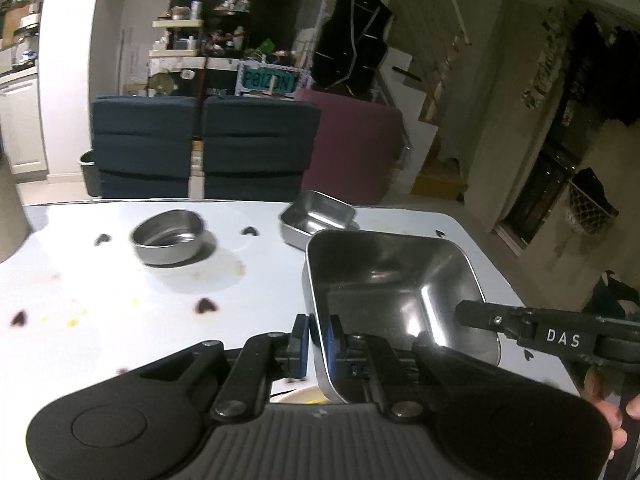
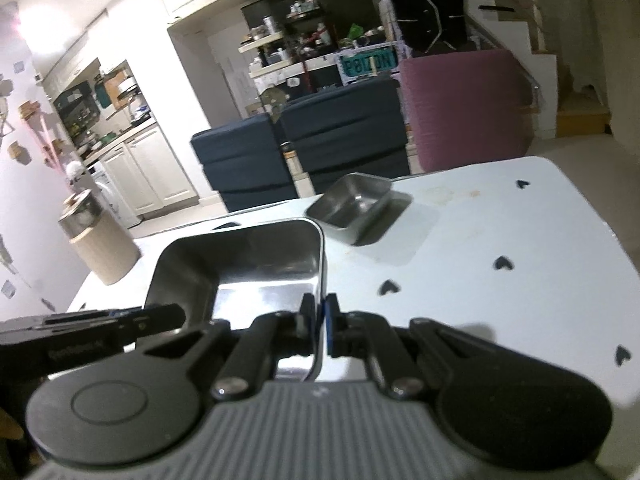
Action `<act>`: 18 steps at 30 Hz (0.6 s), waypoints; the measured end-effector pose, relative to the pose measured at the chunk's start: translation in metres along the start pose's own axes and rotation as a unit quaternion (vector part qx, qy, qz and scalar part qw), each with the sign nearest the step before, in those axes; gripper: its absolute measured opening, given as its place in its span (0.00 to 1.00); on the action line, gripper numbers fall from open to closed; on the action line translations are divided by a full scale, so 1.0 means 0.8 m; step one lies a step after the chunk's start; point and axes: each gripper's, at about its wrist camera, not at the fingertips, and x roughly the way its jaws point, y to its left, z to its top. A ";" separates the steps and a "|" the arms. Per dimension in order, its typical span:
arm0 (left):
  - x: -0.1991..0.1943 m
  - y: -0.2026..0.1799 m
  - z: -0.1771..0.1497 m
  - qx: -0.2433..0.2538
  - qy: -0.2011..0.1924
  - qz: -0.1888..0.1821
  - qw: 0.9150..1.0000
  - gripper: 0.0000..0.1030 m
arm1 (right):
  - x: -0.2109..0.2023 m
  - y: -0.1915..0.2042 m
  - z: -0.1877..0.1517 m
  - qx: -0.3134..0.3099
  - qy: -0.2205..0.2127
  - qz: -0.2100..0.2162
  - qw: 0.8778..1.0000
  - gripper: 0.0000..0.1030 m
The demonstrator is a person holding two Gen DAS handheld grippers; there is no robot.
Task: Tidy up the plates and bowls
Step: 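Carry both steel trays with both tools toward the stacked bowls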
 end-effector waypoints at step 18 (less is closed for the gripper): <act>-0.081 0.139 -0.041 -0.064 -0.019 0.062 0.996 0.09 | 0.047 0.134 -0.034 -0.056 0.053 0.061 0.995 0.06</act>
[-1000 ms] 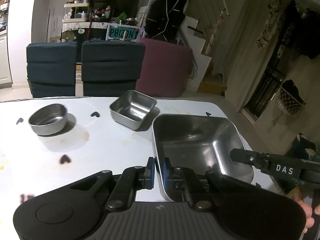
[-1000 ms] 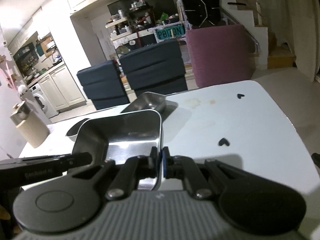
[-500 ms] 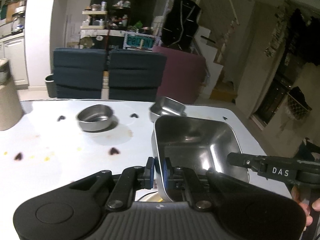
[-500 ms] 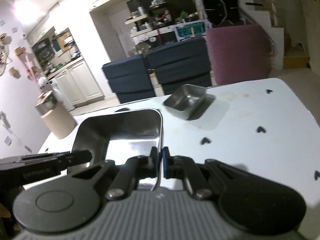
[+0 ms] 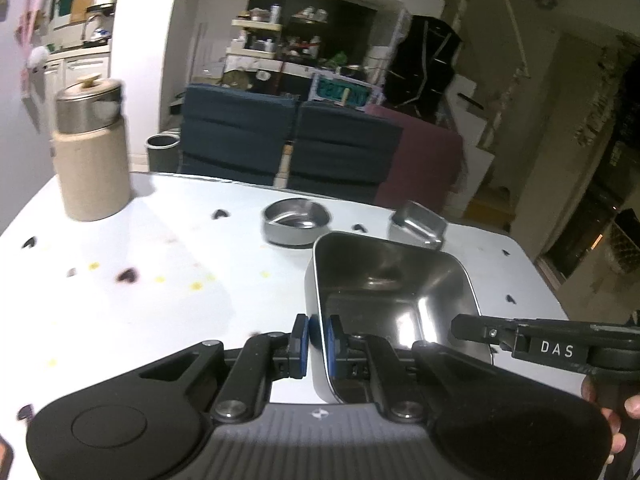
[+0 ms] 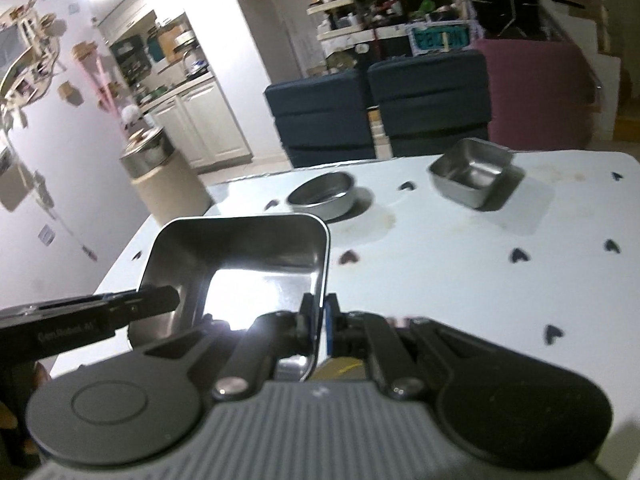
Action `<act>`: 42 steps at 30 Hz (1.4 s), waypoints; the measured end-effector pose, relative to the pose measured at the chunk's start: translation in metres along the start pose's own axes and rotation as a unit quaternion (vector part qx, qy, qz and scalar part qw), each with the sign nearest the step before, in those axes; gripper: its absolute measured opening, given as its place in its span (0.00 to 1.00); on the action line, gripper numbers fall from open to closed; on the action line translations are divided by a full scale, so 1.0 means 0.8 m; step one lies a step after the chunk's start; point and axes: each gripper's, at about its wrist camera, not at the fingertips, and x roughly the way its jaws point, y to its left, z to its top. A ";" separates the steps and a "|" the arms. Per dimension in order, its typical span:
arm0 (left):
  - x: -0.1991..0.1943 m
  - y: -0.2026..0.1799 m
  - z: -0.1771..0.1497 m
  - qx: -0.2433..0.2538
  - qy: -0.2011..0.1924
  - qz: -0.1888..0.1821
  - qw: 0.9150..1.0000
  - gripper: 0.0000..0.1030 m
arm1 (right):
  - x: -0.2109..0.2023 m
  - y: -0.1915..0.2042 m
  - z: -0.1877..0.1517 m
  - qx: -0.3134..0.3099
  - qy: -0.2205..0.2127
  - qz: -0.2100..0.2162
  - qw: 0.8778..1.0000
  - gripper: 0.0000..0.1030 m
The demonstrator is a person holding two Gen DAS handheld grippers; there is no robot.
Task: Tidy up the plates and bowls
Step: 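Carry both steel trays with both tools toward the stacked bowls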
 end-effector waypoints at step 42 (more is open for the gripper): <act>0.027 0.154 -0.054 -0.062 0.083 0.075 0.992 0.09 | 0.131 0.130 -0.046 -0.079 0.139 0.036 0.986 0.08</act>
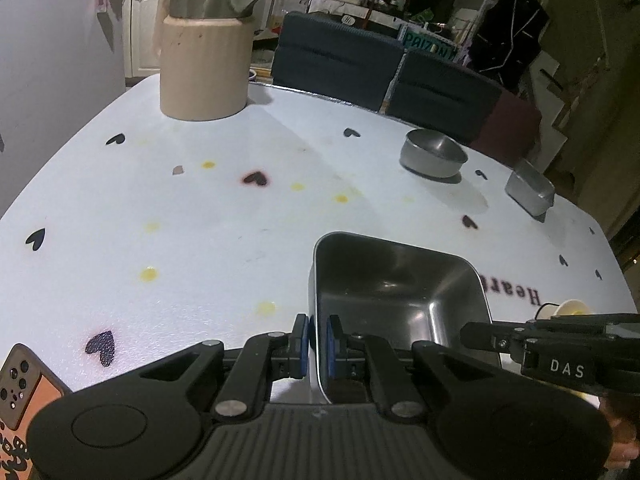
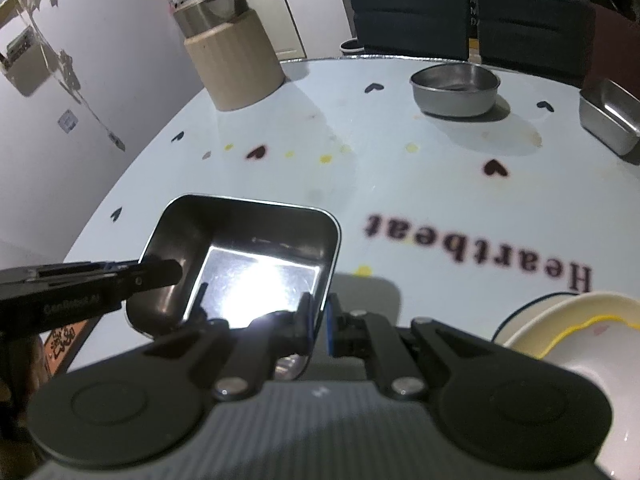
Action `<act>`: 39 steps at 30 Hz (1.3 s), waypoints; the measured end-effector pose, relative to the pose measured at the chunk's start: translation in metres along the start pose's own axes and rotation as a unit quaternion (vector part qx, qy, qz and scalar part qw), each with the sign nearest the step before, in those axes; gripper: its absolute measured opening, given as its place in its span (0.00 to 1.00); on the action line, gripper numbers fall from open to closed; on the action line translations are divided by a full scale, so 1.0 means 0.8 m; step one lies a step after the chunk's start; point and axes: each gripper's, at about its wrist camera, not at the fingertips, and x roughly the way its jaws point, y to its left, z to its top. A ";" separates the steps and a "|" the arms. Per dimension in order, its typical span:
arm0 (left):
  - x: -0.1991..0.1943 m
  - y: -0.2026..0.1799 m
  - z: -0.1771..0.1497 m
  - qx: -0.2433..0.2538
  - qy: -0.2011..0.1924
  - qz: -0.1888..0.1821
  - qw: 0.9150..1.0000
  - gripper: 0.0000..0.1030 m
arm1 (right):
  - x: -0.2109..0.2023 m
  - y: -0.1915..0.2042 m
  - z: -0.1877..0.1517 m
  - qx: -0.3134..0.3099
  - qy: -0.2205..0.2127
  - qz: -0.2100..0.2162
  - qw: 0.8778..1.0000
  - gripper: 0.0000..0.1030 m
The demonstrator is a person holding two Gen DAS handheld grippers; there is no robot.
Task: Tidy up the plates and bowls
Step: 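Carry both steel trays with both tools toward the stacked bowls, then lower the steel trays onto the table and open both tools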
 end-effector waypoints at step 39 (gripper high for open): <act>0.043 0.033 -0.002 0.016 0.029 0.017 0.999 0.09 | 0.049 0.023 -0.012 -0.005 0.040 0.010 0.999 0.12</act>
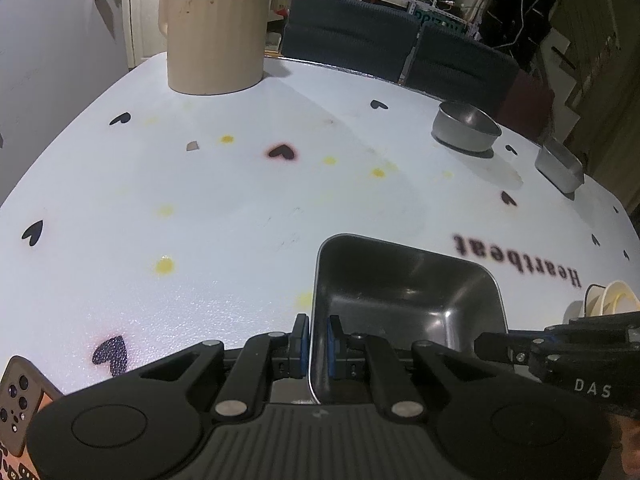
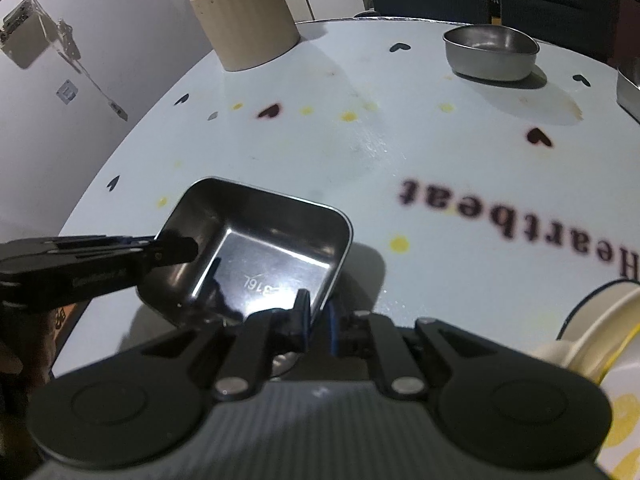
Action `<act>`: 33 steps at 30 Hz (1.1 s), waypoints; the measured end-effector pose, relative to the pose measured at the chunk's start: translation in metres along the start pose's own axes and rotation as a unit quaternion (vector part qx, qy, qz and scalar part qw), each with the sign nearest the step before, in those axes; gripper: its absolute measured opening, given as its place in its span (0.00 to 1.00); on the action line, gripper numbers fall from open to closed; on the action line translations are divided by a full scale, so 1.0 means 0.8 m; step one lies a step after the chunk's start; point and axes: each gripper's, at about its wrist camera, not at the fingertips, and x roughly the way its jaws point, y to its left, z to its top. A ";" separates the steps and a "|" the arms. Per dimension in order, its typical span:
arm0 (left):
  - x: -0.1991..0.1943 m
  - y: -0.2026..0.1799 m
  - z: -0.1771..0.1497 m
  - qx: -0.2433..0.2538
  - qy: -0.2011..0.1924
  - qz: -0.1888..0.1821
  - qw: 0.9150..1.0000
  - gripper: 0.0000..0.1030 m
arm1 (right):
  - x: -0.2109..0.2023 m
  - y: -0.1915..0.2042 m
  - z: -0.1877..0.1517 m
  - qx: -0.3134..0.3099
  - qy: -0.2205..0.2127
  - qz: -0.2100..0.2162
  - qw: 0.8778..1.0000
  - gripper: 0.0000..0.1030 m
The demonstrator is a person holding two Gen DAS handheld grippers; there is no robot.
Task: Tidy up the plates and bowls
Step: 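Lower the steel trays onto the table and open both tools, then move both tools away toward the remaining steel square trays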
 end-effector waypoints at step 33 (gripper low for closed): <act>-0.054 -0.032 0.017 -0.010 -0.046 -0.018 0.999 0.85 | -0.065 -0.015 0.014 -0.009 -0.068 -0.008 0.998 0.67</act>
